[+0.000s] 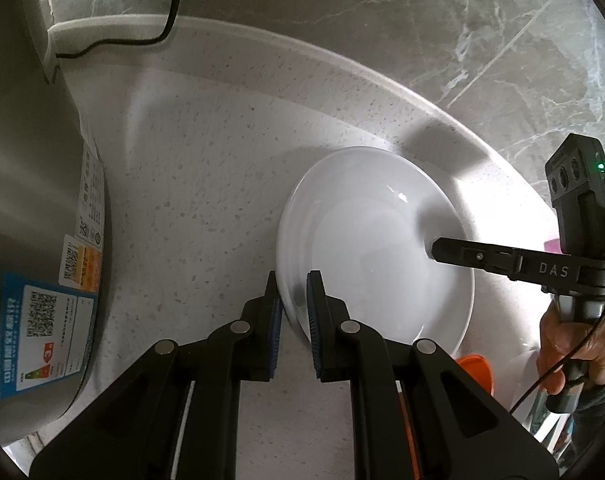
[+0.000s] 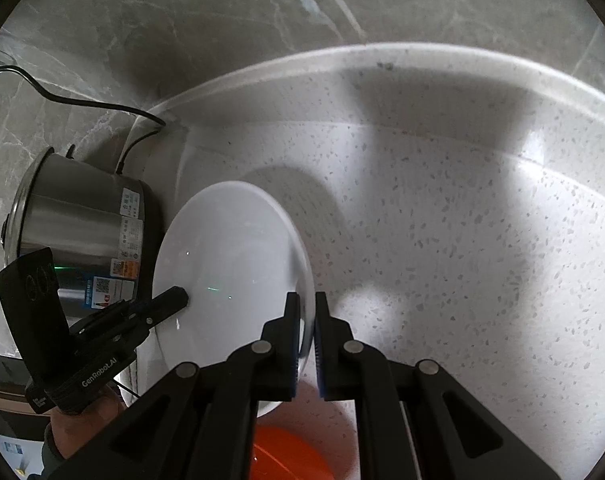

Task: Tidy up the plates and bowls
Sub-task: 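Lift the white plate with both grippers and carry it over the plate stack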

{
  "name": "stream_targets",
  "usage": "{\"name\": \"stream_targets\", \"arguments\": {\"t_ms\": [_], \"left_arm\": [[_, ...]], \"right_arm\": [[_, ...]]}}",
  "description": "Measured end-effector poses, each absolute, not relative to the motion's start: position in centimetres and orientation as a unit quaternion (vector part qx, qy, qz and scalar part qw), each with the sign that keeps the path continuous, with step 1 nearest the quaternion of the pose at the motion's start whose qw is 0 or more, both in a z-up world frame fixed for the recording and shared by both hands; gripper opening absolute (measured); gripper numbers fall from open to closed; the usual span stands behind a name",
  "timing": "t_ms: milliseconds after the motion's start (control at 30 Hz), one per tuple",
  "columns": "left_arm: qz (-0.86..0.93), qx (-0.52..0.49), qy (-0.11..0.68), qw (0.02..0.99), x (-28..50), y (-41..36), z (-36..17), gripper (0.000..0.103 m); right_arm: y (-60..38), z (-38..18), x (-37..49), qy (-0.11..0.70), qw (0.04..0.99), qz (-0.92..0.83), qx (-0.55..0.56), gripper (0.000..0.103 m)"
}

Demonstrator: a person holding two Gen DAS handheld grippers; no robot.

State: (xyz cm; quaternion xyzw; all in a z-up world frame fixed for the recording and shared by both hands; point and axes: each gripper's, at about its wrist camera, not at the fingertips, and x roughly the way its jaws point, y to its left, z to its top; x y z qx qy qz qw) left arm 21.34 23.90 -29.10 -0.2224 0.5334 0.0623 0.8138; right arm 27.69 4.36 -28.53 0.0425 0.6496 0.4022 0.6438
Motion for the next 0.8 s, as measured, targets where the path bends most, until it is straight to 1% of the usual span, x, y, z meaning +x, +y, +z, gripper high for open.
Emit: {"name": "stream_targets", "arguments": {"t_ms": [233, 567, 800], "left_arm": [[0.05, -0.218, 0.52, 0.825, 20.5, 23.2, -26.3, 0.01], [0.023, -0.205, 0.494, 0.845, 17.5, 21.3, -21.1, 0.01], [0.003, -0.191, 0.48, 0.856, 14.3, 19.1, -17.8, 0.01]], "right_arm": [[3.4, -26.7, 27.5, 0.639, 0.655, 0.402, 0.049, 0.009], [0.5, -19.8, 25.2, 0.596, 0.689, 0.409, 0.056, 0.009], [-1.2, -17.1, 22.8, 0.579, 0.703, 0.409, 0.061, 0.009]]}}
